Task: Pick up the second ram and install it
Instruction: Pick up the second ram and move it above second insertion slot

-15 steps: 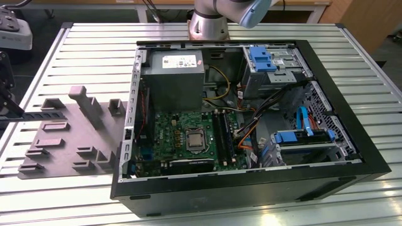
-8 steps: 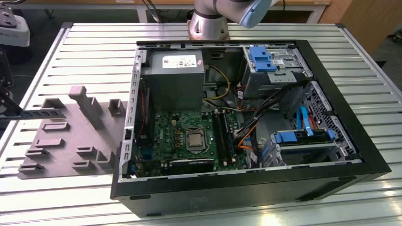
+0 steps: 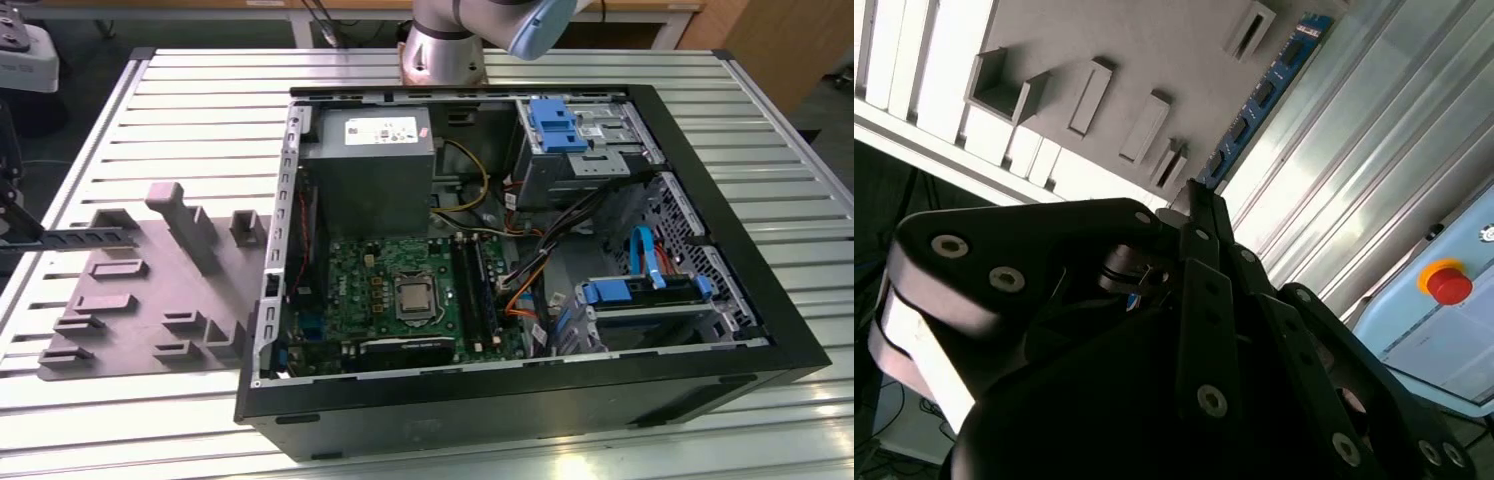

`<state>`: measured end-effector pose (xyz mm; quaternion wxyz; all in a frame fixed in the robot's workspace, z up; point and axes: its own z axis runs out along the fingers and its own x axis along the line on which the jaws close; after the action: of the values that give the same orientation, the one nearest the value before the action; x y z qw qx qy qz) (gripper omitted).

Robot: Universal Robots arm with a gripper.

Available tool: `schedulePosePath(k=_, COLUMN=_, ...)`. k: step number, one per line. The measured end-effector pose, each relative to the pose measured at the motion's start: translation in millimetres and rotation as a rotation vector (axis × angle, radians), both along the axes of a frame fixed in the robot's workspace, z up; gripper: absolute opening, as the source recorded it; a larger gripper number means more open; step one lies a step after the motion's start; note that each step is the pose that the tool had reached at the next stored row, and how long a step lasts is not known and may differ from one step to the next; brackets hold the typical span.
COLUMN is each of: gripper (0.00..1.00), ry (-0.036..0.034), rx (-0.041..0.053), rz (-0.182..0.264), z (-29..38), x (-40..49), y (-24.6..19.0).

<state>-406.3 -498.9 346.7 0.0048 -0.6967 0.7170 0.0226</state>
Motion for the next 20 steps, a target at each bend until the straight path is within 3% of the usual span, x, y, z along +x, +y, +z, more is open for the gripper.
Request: schedulePosePath(k=20, gripper=0.12, ry=-0.0003, rx=0.0057, rz=0.000, z=18.8, x=0.0, y=0.0)
